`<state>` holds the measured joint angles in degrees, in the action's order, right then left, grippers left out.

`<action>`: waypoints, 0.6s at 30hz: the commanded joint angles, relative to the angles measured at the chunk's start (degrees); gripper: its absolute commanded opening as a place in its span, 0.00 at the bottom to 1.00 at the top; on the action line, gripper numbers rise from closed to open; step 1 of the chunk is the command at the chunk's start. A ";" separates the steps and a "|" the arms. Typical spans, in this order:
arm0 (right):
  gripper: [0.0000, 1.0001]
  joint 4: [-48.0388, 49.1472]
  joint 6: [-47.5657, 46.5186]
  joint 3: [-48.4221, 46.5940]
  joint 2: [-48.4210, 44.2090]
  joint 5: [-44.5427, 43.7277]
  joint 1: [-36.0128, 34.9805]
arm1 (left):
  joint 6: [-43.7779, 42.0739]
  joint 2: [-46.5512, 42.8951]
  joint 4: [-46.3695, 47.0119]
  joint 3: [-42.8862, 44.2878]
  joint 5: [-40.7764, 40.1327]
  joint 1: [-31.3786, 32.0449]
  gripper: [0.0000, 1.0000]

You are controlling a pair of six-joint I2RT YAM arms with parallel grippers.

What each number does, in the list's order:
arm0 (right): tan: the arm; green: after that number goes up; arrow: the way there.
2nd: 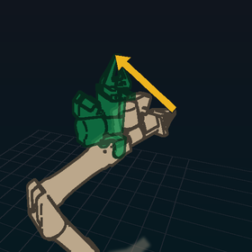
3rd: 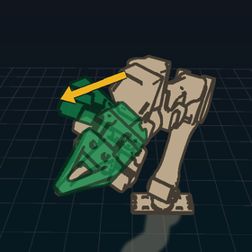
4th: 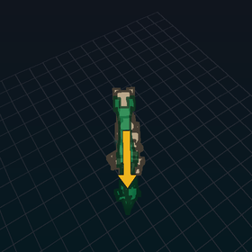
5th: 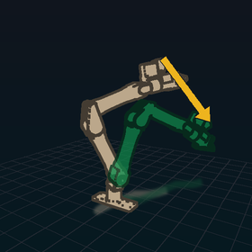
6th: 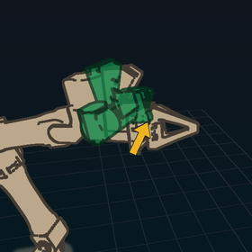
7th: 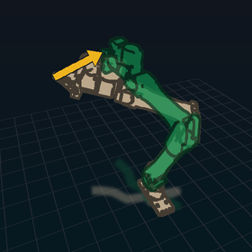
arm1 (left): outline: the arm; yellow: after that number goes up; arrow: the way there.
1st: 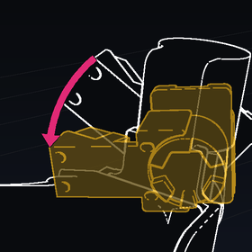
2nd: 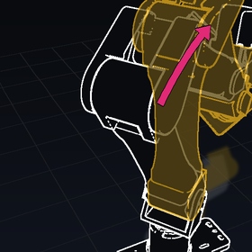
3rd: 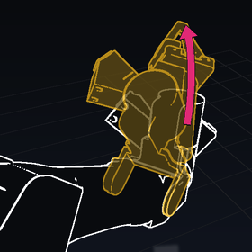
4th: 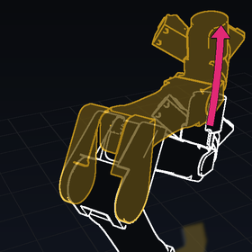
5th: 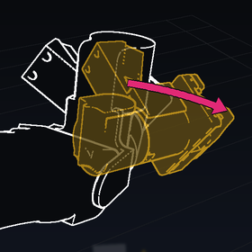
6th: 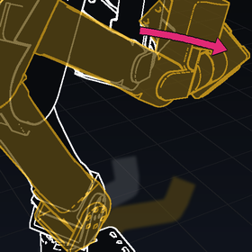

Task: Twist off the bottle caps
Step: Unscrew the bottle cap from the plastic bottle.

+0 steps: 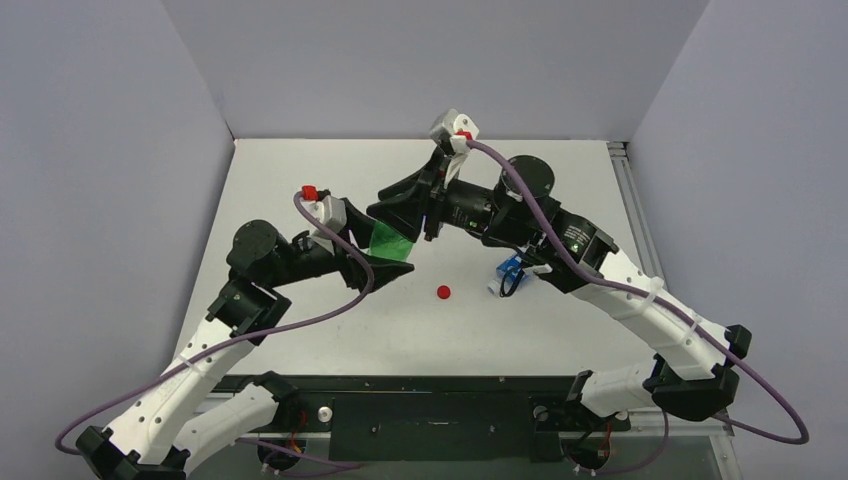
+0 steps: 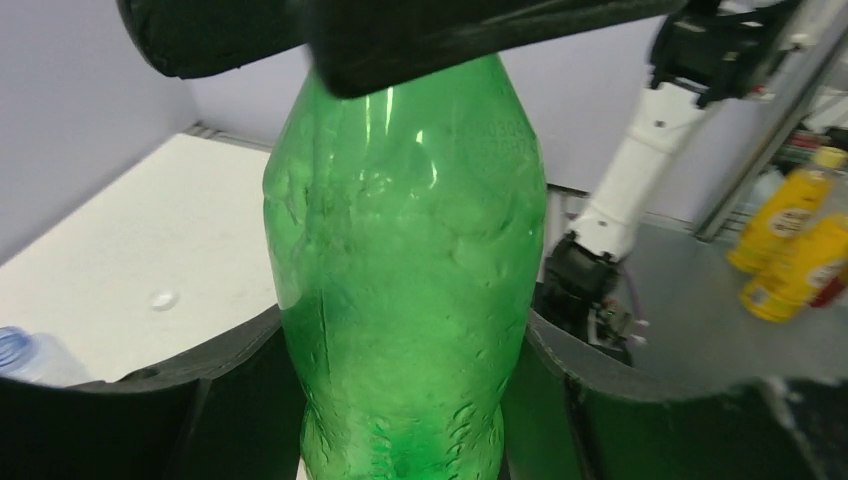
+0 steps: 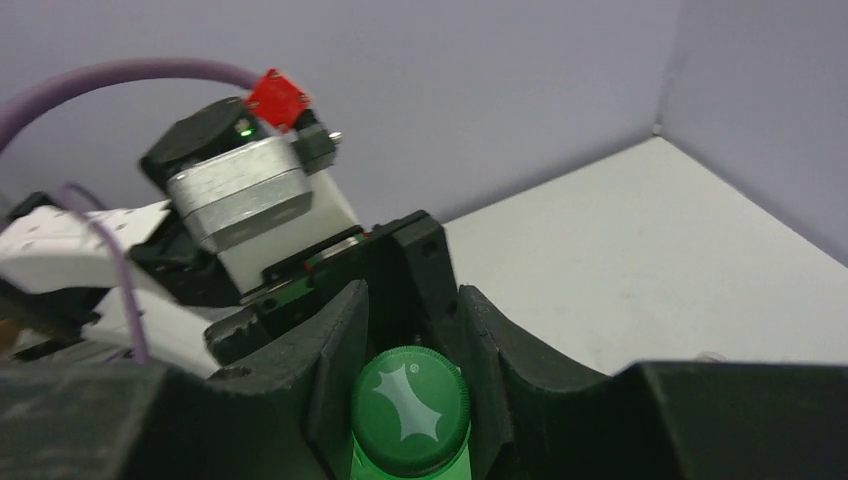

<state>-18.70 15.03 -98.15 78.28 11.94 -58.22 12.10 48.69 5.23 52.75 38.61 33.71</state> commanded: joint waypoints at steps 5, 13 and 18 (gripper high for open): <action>0.00 28.84 12.47 6.41 -5.08 36.72 5.73 | 9.99 0.35 4.66 3.94 19.36 0.65 0.00; 0.50 13.17 4.58 4.02 -7.37 4.33 5.40 | 2.97 0.00 0.89 3.19 13.88 0.65 0.00; 0.74 -2.58 0.42 -4.48 -5.13 -21.74 -1.06 | -5.78 -0.27 -2.93 2.10 -0.12 0.61 0.00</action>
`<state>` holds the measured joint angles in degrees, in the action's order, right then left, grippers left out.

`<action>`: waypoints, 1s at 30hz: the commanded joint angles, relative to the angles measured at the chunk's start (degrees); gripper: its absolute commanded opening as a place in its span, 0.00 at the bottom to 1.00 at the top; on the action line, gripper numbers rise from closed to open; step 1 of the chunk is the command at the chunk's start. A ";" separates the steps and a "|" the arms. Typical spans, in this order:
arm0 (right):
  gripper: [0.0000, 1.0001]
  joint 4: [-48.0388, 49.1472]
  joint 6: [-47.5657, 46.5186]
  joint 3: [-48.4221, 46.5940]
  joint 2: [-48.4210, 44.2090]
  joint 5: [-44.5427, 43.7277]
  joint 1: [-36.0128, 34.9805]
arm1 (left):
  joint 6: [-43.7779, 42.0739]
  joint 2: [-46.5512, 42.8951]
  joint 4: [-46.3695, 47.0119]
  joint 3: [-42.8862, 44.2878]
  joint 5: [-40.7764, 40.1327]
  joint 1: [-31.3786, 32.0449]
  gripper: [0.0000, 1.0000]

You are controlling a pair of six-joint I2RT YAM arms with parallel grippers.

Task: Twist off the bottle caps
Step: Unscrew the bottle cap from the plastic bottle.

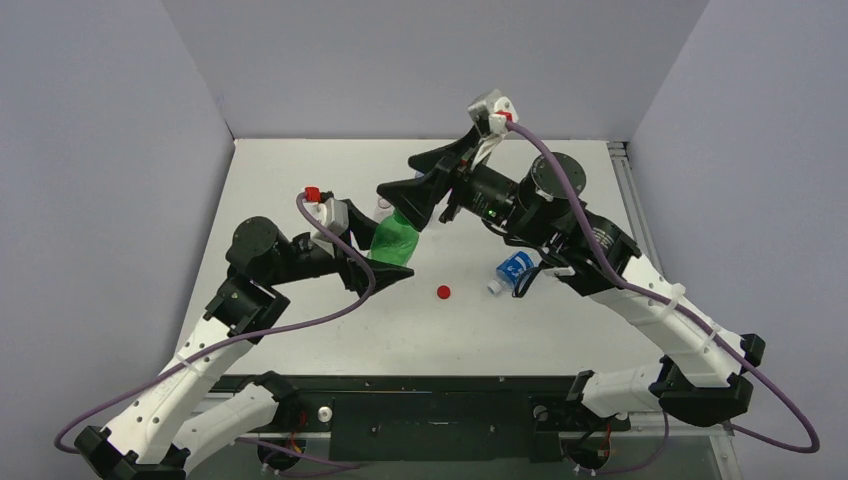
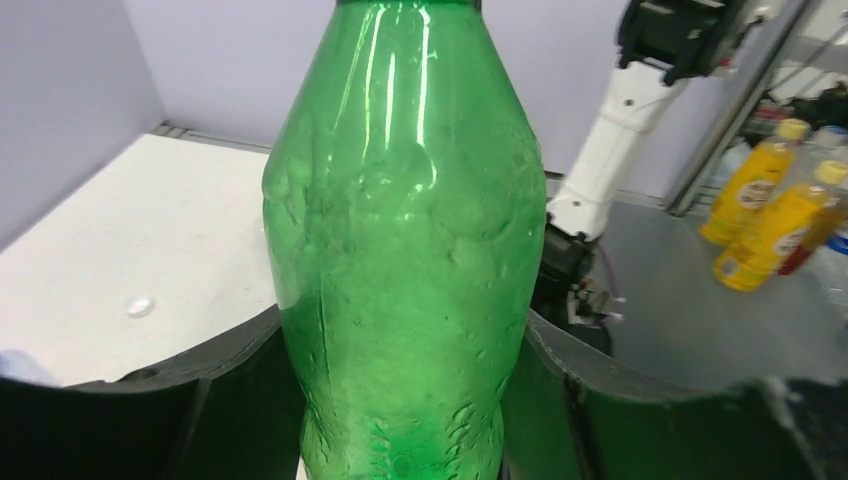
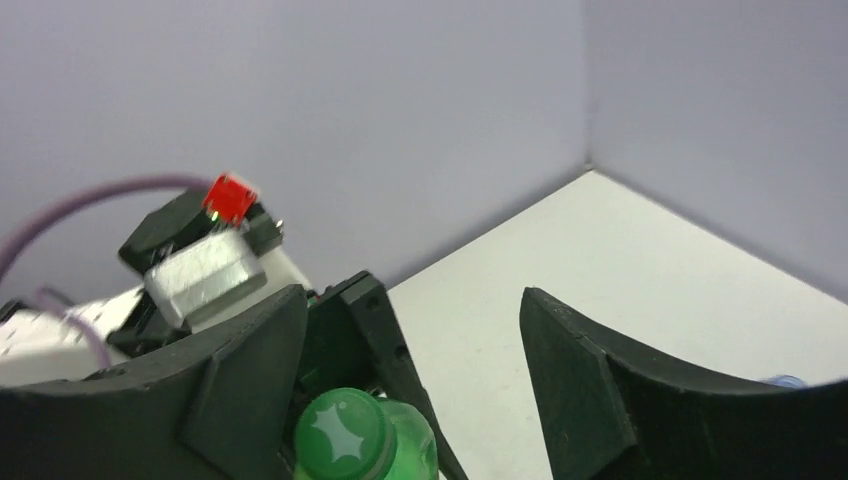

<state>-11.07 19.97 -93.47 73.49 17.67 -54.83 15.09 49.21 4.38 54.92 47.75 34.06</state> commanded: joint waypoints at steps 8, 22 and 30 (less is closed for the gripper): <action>0.75 -26.31 -3.66 -25.66 11.97 -41.16 -9.77 | -14.81 -0.72 -0.06 -2.28 -25.27 0.39 0.01; 0.49 -23.09 -0.35 -25.83 15.59 -36.22 -9.86 | -14.03 -0.87 0.76 -2.64 -26.18 0.39 0.00; 0.46 -22.47 0.66 -24.73 16.65 -35.22 -9.65 | -12.62 -0.96 1.41 -2.47 -25.79 0.41 0.00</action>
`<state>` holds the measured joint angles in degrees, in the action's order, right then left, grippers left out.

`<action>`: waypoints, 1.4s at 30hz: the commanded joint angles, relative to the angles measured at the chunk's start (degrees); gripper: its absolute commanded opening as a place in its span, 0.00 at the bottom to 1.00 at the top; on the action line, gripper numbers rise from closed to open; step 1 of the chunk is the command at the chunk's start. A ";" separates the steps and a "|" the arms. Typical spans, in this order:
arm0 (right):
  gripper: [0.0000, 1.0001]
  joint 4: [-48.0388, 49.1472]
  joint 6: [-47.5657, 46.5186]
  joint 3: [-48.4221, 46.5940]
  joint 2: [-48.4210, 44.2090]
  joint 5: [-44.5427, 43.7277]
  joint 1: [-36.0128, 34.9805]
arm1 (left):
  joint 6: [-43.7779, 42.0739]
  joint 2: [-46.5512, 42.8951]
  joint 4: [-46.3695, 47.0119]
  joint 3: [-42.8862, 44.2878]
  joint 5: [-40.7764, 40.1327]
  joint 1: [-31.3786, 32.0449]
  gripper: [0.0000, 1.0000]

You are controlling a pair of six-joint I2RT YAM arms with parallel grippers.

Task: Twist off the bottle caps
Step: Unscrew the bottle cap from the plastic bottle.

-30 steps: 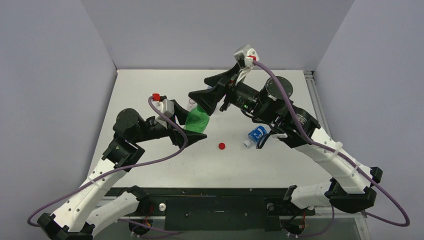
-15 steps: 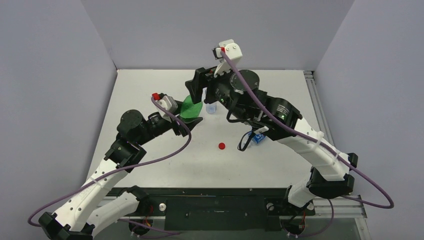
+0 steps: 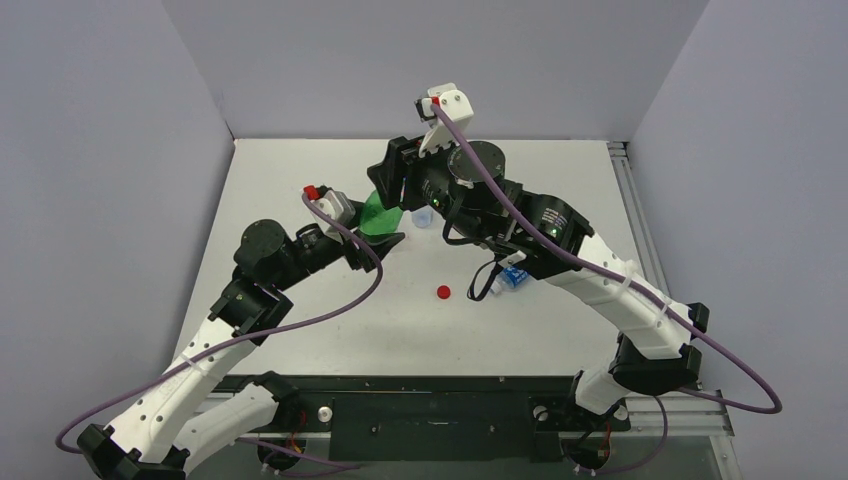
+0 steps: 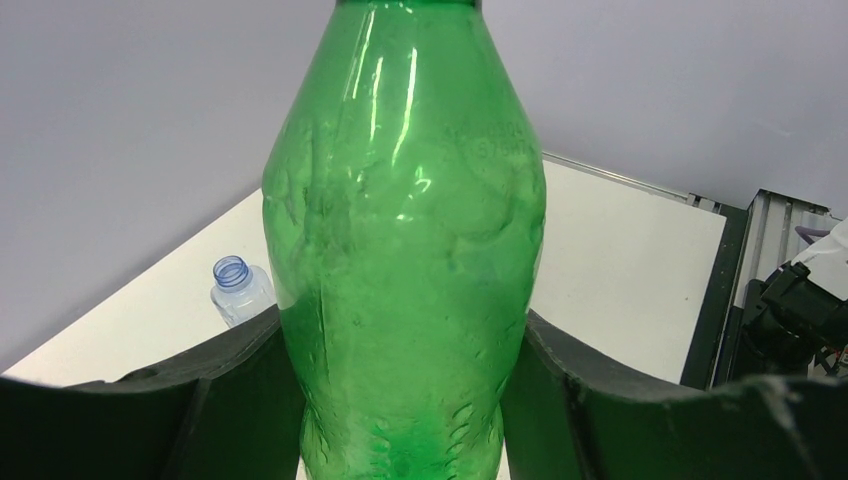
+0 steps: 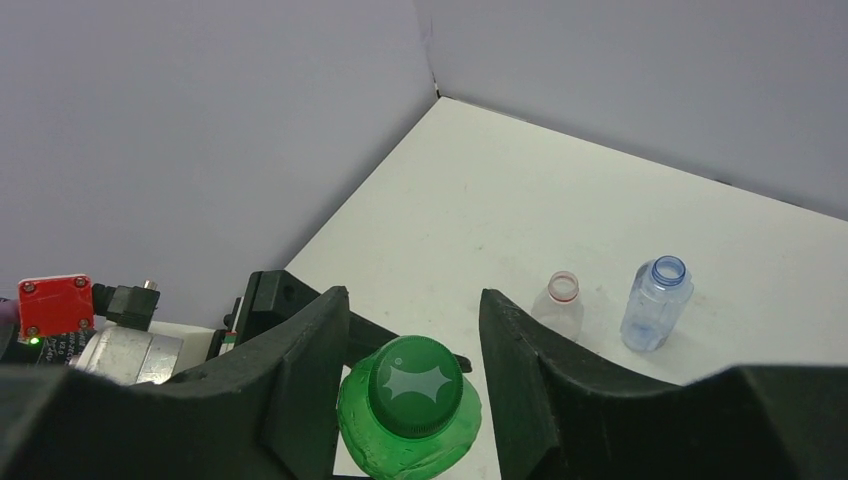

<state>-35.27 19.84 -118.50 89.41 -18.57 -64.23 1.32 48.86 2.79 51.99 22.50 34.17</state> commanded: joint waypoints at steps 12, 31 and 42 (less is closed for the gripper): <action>0.38 2.89 2.17 1.37 1.20 2.68 0.59 | 2.48 -0.94 3.95 0.72 -0.78 0.34 0.00; 0.00 24.66 -4.08 18.06 -12.79 46.05 5.55 | 14.03 -1.67 7.78 1.28 13.00 0.28 0.00; 0.00 53.40 15.61 27.04 -14.98 78.79 12.57 | 20.27 -0.09 8.64 4.69 31.76 1.54 0.00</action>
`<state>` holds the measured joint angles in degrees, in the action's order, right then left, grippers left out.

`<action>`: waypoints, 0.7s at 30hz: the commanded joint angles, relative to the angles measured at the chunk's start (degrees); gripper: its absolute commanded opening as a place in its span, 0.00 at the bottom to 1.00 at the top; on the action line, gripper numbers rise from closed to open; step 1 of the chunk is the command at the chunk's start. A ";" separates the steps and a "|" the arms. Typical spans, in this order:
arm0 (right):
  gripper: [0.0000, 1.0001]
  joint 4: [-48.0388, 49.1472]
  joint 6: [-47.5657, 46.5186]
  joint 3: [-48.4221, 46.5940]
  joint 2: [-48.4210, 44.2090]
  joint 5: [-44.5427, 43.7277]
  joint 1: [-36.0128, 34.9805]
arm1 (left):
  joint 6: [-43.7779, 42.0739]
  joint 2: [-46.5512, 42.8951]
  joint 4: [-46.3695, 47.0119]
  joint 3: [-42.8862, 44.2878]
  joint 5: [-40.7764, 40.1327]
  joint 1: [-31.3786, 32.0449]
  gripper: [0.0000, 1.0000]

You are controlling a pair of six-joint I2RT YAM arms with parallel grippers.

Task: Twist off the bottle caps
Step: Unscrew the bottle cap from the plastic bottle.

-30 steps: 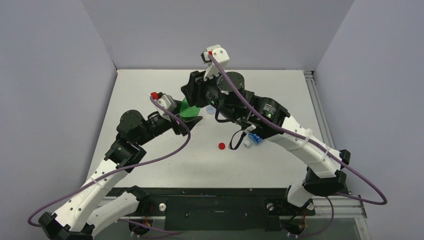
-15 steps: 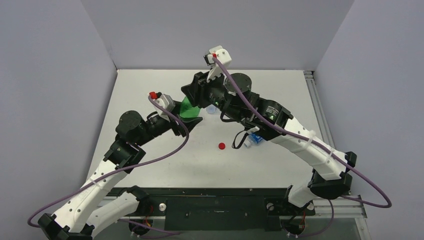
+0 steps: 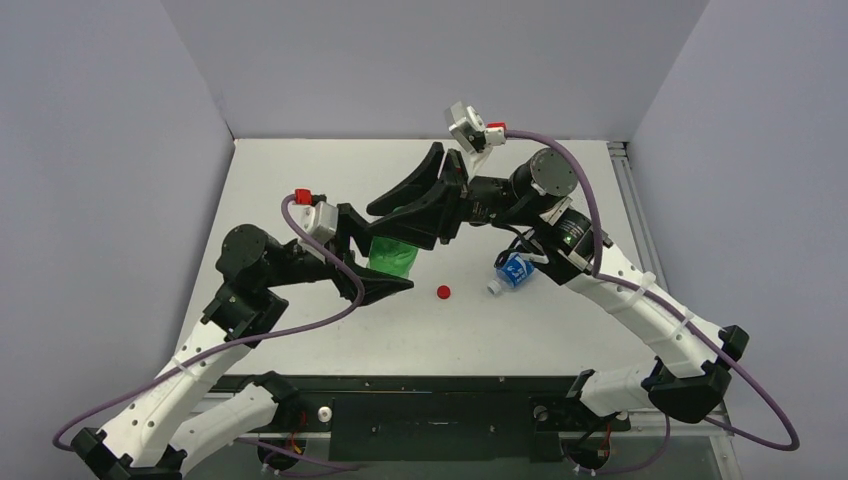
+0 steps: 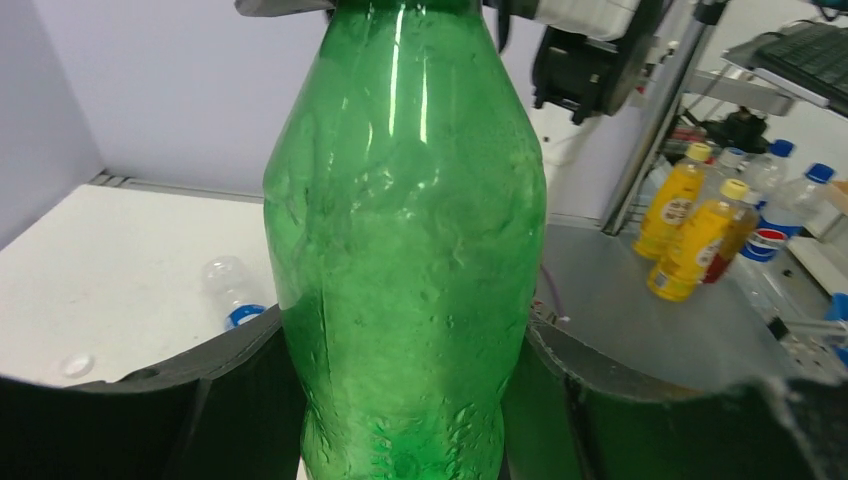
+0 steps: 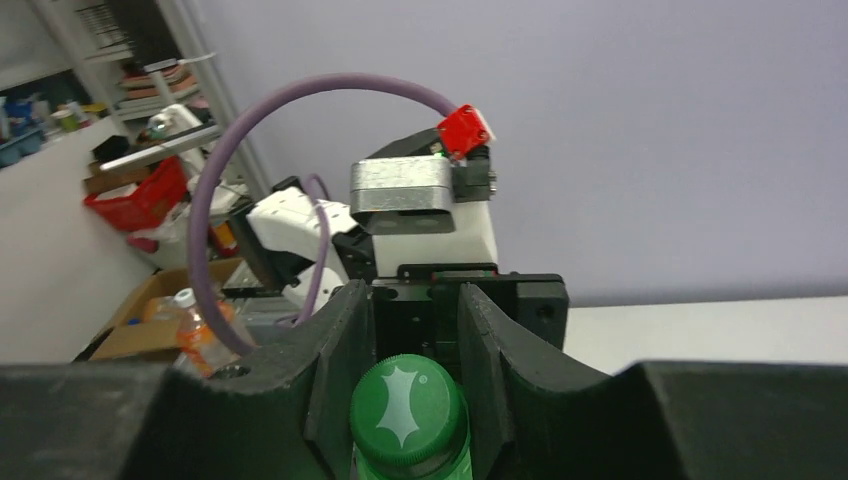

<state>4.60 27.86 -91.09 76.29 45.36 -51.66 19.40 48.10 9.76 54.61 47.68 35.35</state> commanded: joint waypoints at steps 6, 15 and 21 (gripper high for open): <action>0.49 -11.25 -8.30 -4.67 -5.09 -8.09 2.34 | -1.91 0.15 -0.57 1.27 3.32 0.42 0.00; 0.80 -31.07 -16.54 -13.60 -3.30 -58.34 -10.21 | -10.43 0.00 -1.95 -1.38 -14.74 0.33 0.01; 0.76 -39.82 -14.69 -23.56 6.13 -70.47 -15.15 | -12.45 0.58 -1.36 -1.40 -20.83 0.33 0.01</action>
<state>-26.65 13.69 -111.04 77.10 -10.79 -65.25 9.69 48.84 6.63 52.95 32.69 35.83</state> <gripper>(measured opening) 0.789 0.547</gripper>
